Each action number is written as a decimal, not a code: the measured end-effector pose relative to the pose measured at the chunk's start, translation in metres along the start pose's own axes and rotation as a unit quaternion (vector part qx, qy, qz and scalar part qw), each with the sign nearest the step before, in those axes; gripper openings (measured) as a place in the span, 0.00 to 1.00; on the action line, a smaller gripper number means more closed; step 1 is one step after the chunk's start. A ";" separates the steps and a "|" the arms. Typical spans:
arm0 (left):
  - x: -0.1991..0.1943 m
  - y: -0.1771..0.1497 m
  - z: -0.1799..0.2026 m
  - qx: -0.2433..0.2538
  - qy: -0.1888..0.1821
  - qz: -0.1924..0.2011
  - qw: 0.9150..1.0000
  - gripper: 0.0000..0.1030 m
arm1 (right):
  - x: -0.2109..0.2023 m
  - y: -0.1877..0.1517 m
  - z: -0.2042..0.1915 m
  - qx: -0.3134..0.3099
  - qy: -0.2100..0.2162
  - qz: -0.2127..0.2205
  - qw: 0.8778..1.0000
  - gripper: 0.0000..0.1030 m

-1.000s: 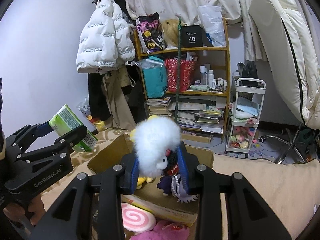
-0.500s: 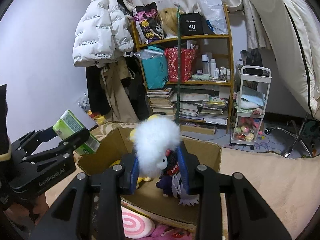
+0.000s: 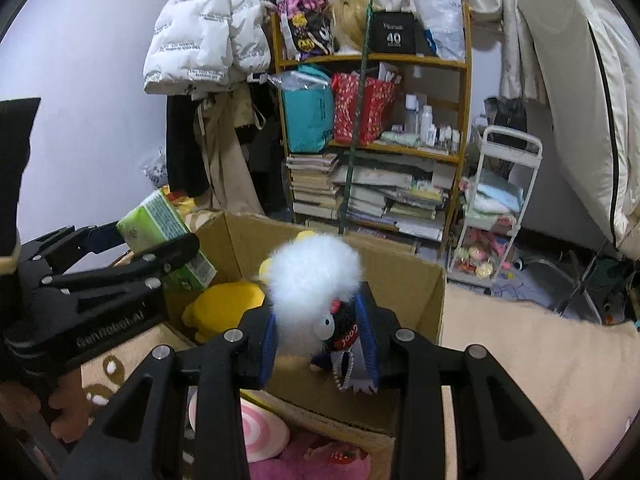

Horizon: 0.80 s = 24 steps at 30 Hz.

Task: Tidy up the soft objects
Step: 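Open the left tool to drop the tissue pack in the box while the right tool releases the fluffy plush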

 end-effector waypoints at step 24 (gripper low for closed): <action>-0.019 -0.014 -0.024 0.001 0.026 -0.033 0.999 0.92 | -0.016 -0.021 0.010 0.053 0.045 -0.027 0.997 0.86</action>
Point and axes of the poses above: each gripper's, at about its wrist camera, not at the fingertips, and x roughly the way its jaws point, z to its right, y to its top, the point moved 7 cm from there along x, roughly the way its jaws point, and after that the axes turned 3 degrees about -z, right-handed, at the moved point
